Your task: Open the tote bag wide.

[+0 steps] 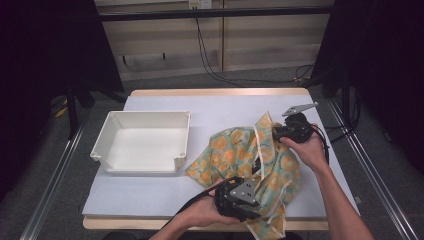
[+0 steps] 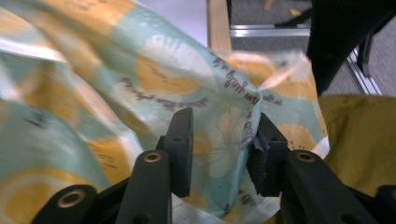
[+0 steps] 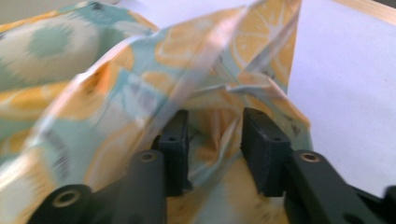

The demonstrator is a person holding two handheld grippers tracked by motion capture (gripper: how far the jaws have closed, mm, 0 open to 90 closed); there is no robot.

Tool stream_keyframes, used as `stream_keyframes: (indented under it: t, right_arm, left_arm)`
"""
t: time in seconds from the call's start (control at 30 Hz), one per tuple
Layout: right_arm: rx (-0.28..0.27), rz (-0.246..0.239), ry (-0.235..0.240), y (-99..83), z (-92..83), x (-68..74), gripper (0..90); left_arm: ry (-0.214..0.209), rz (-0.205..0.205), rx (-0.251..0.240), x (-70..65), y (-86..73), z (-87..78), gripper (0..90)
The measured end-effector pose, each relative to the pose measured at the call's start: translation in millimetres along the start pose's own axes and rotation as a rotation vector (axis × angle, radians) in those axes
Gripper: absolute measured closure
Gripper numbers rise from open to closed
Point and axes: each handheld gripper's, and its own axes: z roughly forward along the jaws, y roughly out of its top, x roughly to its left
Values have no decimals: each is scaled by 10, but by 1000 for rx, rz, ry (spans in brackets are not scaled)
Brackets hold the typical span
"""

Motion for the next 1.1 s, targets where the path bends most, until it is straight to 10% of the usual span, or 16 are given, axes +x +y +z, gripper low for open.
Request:
stream_keyframes:
  t: [0.3,0.6,0.8,1.1]
  right_arm:
    - [-69,-26,12,-117,-417,163,484]
    - [-69,-92,93,-228,-553,456,711]
    - [-26,-107,133,-348,-435,585,445]
    - [64,-122,115,-366,-142,661,280]
  left_arm:
    - [56,-16,-68,110,138,-346,563]
    - [86,-40,-119,241,222,-552,579]
    - [103,-71,-115,244,170,-576,420]
    - [216,-59,-14,269,-8,-464,383]
